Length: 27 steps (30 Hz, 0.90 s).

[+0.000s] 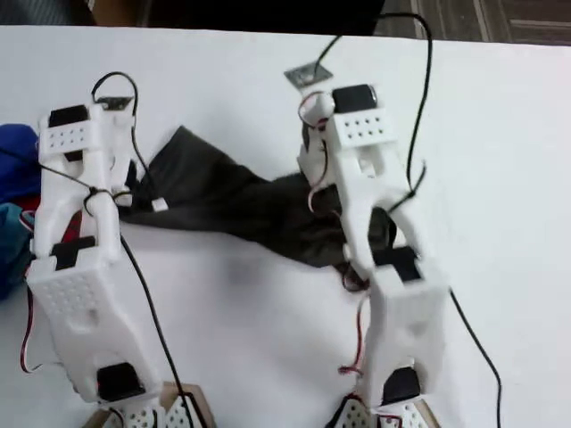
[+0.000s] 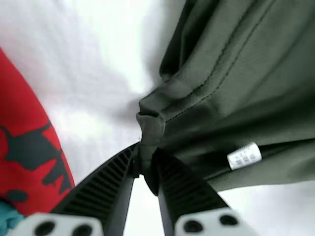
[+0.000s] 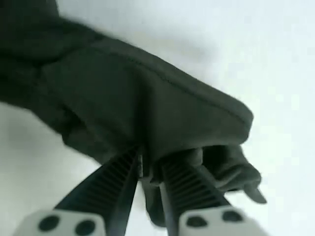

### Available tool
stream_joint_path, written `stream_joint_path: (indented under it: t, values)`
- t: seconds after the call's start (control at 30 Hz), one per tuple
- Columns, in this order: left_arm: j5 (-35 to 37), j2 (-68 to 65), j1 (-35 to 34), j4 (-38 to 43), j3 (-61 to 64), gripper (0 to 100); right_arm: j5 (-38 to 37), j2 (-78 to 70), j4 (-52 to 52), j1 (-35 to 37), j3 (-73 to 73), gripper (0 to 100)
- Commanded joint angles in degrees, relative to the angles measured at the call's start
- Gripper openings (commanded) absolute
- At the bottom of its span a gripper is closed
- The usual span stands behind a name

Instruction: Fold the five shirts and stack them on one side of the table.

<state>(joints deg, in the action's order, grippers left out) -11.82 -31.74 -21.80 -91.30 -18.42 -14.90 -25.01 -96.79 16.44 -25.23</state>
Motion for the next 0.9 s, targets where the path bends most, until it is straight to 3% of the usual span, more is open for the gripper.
stream_joint_path:
  t: [0.0, 0.17, 0.27, 0.57, 0.87]
  values:
    - [-0.4, 3.6, -0.6, -0.9, -2.5, 3, -0.9, 15.7, 3.3, 0.0, 18.3, 2.1]
    - [-0.4, 3.6, -0.6, -0.9, -2.5, 3, -3.1, 30.5, 13.9, 0.0, 45.3, 2.1]
    - [-0.4, 3.6, -0.6, -0.8, -2.4, 3, -8.4, 38.2, 18.7, 0.0, 55.5, 2.1]
    - [-0.4, 3.5, -0.5, -0.5, -2.2, 3, -17.2, 57.0, 10.9, -0.2, 58.9, 3.6]
    - [-0.4, 3.5, -0.5, -0.9, -2.1, 3, -12.9, 65.2, 11.8, -0.5, 58.3, 39.6]
